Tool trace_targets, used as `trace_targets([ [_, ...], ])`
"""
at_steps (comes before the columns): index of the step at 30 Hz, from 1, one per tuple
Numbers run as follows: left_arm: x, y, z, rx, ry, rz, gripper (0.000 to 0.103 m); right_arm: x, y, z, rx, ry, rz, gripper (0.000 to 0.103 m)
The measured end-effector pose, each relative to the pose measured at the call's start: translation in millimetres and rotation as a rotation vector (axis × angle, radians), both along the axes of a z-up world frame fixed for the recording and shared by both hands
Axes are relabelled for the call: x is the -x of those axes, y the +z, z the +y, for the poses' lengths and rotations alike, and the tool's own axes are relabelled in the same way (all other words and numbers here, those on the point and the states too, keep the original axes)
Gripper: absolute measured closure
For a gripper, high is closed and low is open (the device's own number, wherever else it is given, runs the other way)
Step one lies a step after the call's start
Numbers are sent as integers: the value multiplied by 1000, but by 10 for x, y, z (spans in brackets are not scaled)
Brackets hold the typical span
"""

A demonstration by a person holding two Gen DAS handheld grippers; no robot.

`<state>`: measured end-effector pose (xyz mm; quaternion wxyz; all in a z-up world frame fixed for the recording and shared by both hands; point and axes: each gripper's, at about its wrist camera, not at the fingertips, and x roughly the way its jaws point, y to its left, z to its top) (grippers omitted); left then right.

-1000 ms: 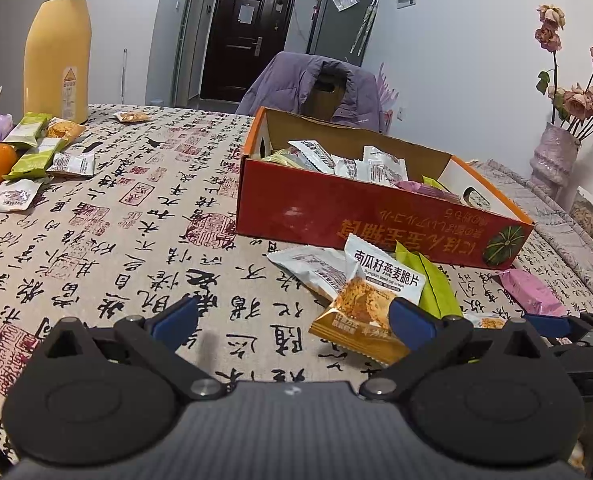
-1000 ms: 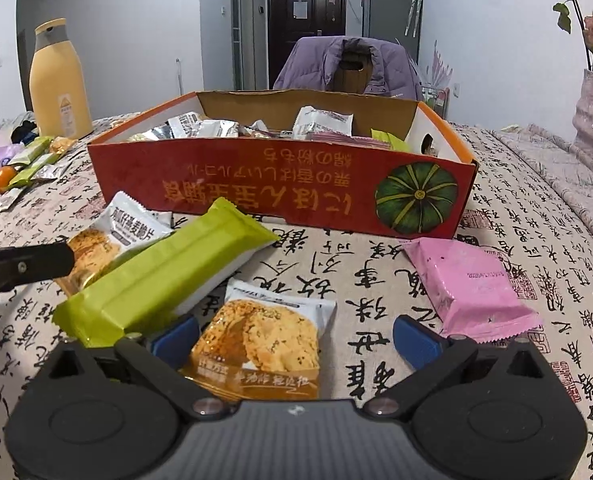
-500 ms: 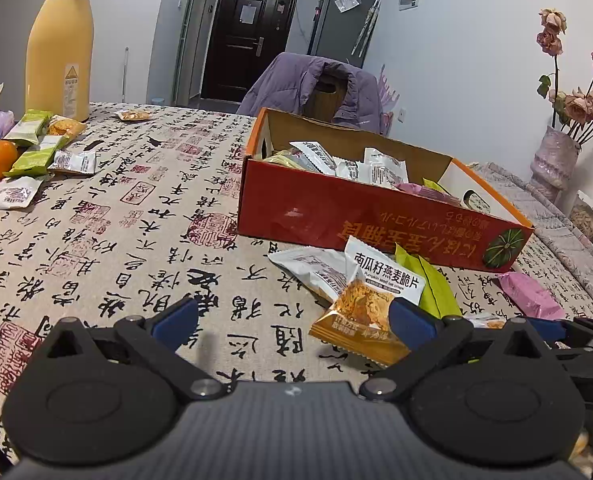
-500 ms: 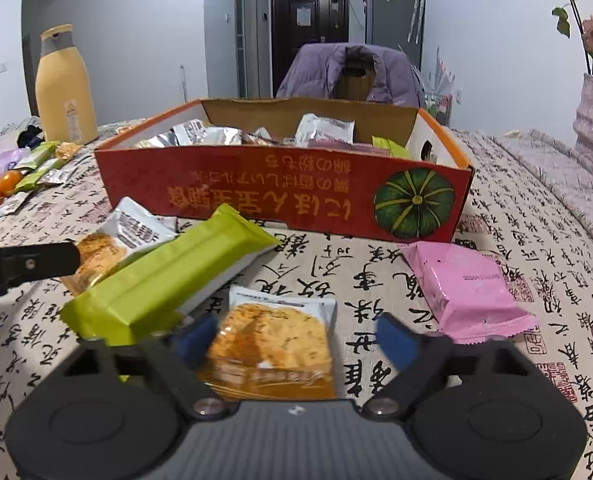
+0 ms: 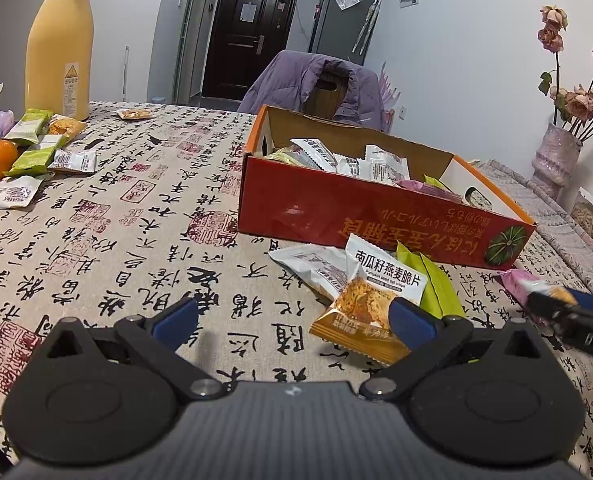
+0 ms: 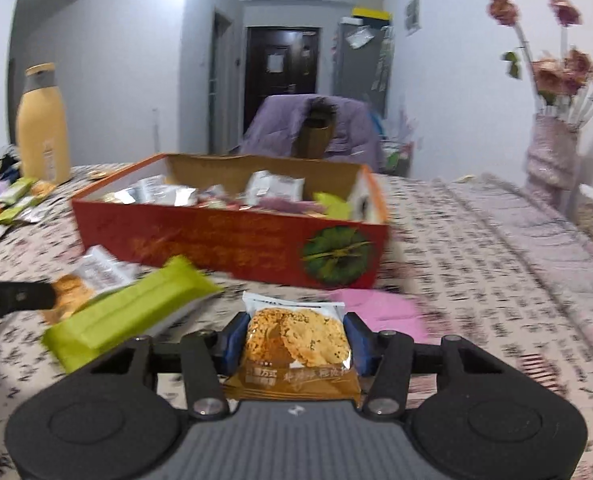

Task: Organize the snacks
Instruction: 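Grasp a pumpkin-seed cracker pack with the right gripper, then grasp another pumpkin-seed cracker pack with the left gripper while the right holds its pack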

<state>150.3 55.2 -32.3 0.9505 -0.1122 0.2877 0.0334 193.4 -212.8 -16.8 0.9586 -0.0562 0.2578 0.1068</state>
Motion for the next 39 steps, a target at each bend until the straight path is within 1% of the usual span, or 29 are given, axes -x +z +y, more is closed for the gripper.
trace_targets([
  [4,-5,-4,-15,-10,2,4,0,-91,-1,-203,10,-57,-11,53],
  [7,-14,-7,-31,-23,5,9,0,-153,-40,-277,-14,-76,-3,53],
  [10,-20,-7,-36,-27,4,13,0,-183,-86,-278,-31,-64,5,52],
  [18,-54,57,-130,-60,-23,19,0,-101,-85,-288,-59,-55,-27,52],
  [23,-157,119,-251,-114,-40,26,0,-79,-72,-303,-68,-53,-40,52],
  [26,-241,124,-326,-128,-62,40,0,-74,-70,-321,-76,-55,-42,52],
  [29,-309,107,-411,-139,-90,56,0,-63,-64,-342,-87,-56,-47,52],
  [34,-370,23,-487,-155,-99,88,0,-49,-60,-350,-96,-50,-52,52],
  [37,-371,-4,-506,-156,-98,94,0,-47,-57,-354,-101,-46,-54,52],
  [39,-367,-17,-521,-158,-103,99,3,-48,-56,-356,-103,-46,-55,52],
])
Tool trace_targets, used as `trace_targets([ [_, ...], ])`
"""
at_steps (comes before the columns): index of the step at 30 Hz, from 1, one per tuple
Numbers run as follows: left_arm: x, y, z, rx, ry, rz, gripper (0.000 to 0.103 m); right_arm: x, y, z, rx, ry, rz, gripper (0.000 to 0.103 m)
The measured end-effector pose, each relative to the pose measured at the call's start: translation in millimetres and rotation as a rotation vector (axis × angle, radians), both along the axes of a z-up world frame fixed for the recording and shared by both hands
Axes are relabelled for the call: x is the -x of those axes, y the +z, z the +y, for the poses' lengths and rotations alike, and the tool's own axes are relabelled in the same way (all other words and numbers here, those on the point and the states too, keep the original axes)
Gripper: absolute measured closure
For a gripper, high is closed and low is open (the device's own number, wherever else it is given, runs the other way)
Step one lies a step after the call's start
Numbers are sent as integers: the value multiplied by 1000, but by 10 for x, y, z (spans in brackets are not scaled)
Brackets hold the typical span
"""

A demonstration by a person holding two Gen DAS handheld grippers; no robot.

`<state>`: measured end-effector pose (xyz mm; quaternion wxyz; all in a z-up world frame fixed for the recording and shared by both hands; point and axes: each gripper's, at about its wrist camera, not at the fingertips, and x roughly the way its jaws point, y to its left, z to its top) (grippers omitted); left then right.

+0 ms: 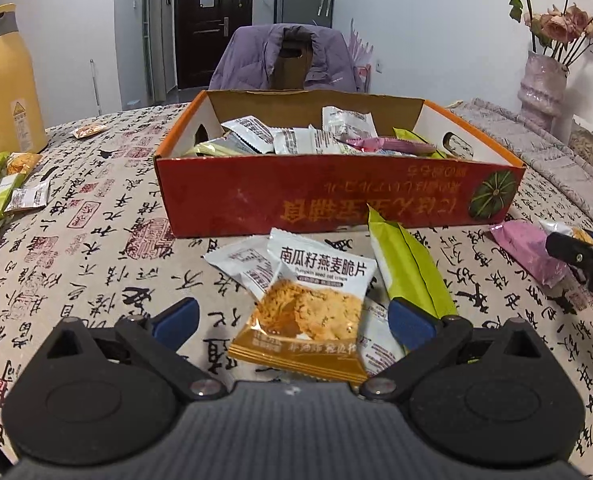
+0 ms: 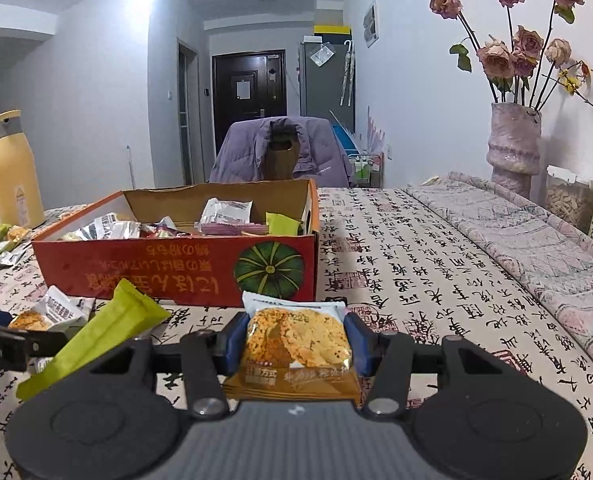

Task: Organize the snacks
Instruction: 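Grasp another pumpkin-seed cracker pack with the left gripper while the right holds its pack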

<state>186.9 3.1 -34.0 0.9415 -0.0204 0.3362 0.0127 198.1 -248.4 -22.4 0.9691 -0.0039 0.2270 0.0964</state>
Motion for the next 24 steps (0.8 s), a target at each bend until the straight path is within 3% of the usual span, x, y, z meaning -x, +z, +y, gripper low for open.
trace_targets([
  [2,8,-7,-9,5,-5,1,6,1,2,-3,-3,1,-1,52],
  [13,71,6,47,61,-1,-15,45,4,-3,0,-3,3,0,52],
  [24,232,66,102,55,29,-69,46,18,0,15,-8,6,-12,52],
])
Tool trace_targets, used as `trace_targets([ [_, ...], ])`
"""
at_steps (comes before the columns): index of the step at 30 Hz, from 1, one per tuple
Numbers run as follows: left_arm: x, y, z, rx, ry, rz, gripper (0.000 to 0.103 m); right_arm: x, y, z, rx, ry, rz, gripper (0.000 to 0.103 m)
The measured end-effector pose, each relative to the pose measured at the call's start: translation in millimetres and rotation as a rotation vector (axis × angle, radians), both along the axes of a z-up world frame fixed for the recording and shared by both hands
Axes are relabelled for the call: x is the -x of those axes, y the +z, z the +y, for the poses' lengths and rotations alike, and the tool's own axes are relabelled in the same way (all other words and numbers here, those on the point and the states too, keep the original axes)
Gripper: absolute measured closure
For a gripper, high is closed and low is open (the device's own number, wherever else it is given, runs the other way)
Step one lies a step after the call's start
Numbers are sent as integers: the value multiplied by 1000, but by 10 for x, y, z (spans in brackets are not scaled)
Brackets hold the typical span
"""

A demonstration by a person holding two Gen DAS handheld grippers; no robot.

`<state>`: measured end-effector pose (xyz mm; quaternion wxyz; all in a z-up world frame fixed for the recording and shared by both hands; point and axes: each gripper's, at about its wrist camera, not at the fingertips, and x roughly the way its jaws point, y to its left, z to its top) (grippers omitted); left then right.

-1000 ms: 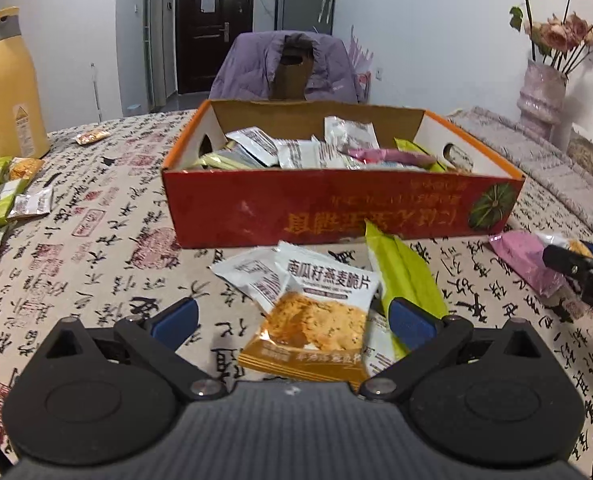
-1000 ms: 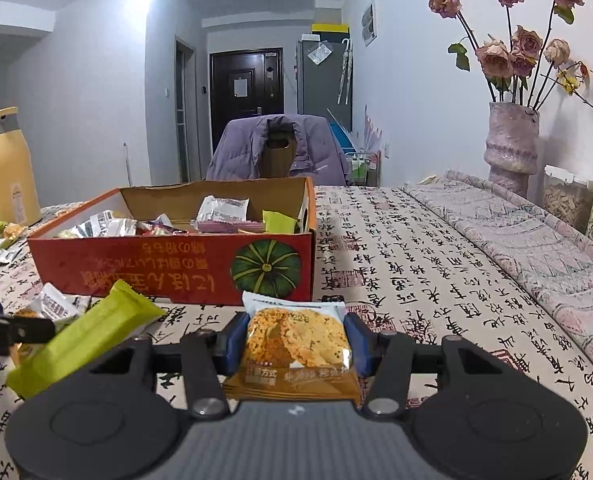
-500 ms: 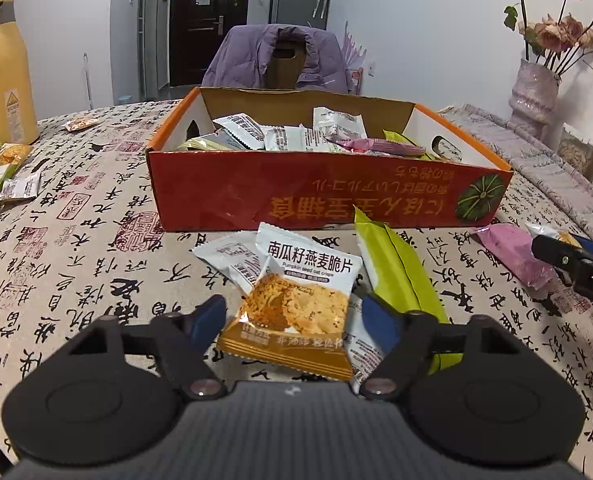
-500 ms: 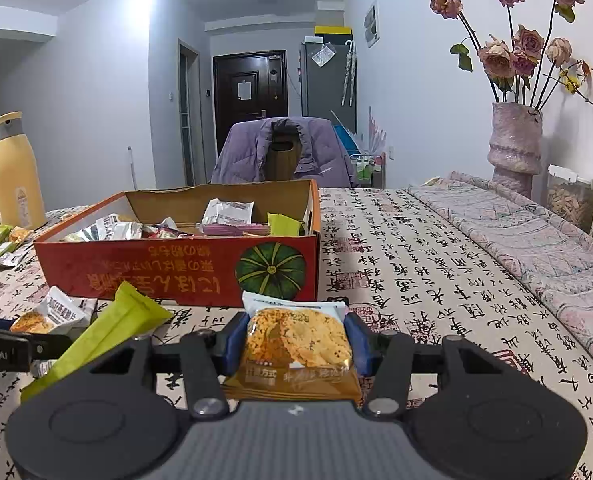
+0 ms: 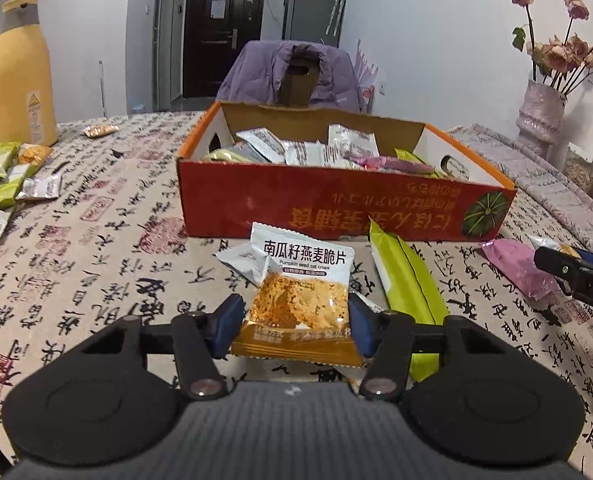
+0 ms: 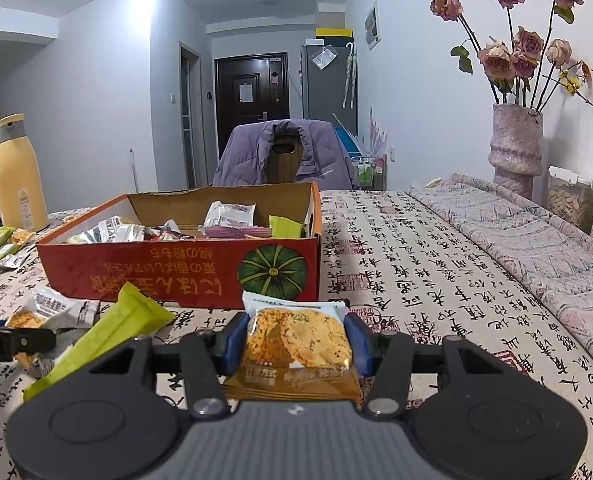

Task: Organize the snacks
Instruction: 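Grasp another pumpkin-seed cracker pack with the left gripper while the right holds its pack, then carry both cracker packs into the box and open both grippers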

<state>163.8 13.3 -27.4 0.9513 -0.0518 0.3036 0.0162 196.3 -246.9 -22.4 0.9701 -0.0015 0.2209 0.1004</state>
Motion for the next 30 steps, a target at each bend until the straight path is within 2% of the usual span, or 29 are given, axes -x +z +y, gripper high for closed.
trace_targets([
  [13,152,181,28,35,7,-95,46,113,93,45,-3,52,-62,52],
  [30,-2,629,-28,23,-25,-207,46,11,593,414,27,130,-166,52],
])
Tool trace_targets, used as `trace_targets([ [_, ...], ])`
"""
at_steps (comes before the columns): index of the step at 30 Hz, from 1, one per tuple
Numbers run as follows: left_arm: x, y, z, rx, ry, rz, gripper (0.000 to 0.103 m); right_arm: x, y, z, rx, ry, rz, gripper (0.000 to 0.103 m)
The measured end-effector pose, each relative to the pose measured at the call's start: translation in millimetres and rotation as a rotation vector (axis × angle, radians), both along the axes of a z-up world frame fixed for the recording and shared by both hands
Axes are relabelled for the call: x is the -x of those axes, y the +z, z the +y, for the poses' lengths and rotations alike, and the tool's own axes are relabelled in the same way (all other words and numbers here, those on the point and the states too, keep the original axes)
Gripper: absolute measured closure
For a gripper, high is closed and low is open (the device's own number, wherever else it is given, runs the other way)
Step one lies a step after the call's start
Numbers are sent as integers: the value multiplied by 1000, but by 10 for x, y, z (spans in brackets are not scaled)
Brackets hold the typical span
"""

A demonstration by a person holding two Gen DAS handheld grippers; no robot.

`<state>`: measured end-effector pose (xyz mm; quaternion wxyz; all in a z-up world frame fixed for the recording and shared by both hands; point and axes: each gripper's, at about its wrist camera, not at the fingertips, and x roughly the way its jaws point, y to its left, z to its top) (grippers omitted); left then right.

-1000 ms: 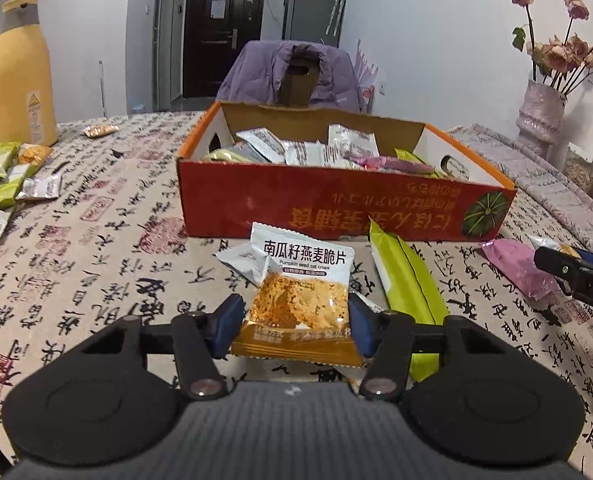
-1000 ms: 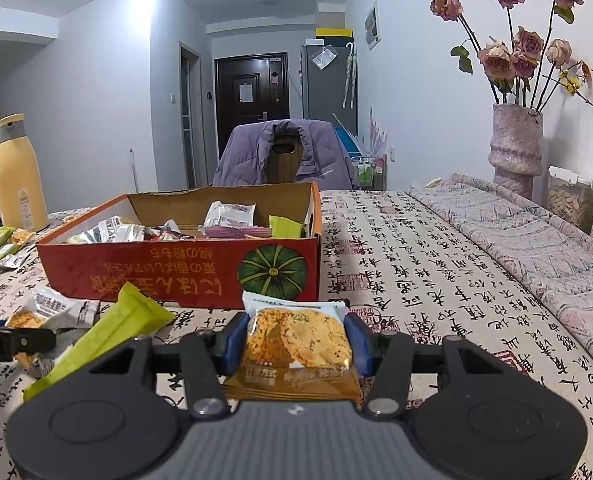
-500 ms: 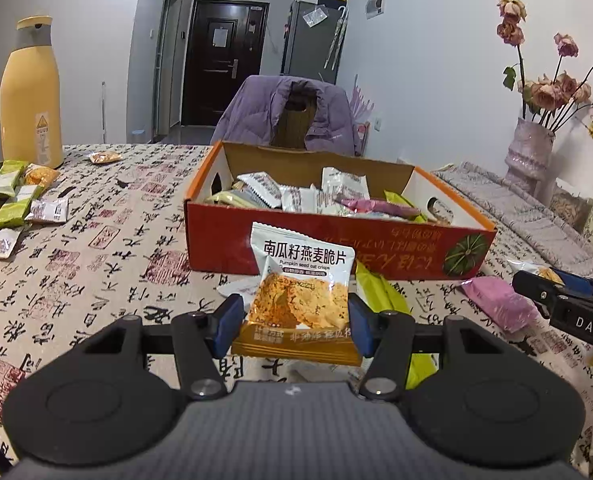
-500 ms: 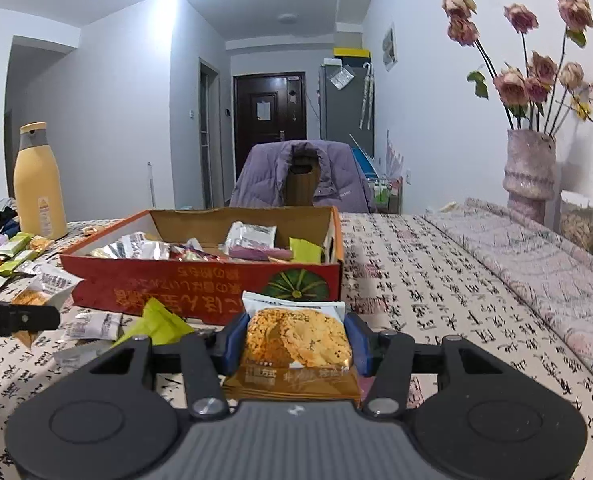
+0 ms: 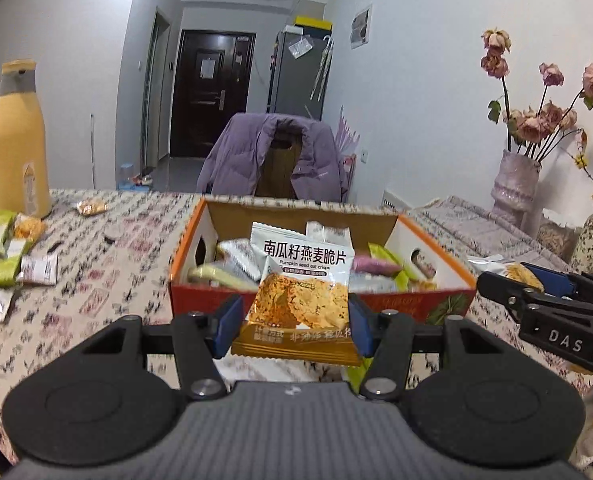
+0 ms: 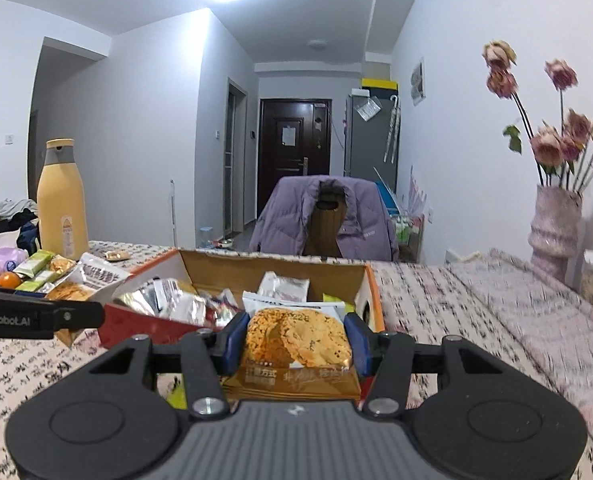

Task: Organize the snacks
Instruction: 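Carry both cracker packs into the box and open both grippers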

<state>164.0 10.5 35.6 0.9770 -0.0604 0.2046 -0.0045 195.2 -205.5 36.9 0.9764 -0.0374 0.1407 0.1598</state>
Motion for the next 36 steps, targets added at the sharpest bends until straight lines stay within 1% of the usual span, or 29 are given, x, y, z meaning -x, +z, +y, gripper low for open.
trace_targets([
  [7,-167,219,-26,-13,-4,-55,46,-204,175,113,-8,6,-22,52],
  [11,-292,297,-53,-14,-5,-73,46,-349,244,184,-13,5,-27,52],
  [20,-662,354,-37,-3,12,-77,46,-766,338,315,-36,-17,-20,52],
  [27,-982,313,22,-2,31,-67,46,-1063,249,419,-39,-38,10,52],
  [32,-1226,200,40,-3,58,-48,46,-1223,105,446,-32,-54,28,52],
  [36,-1324,48,72,-6,84,-36,46,-1284,-30,440,-25,-56,32,52],
])
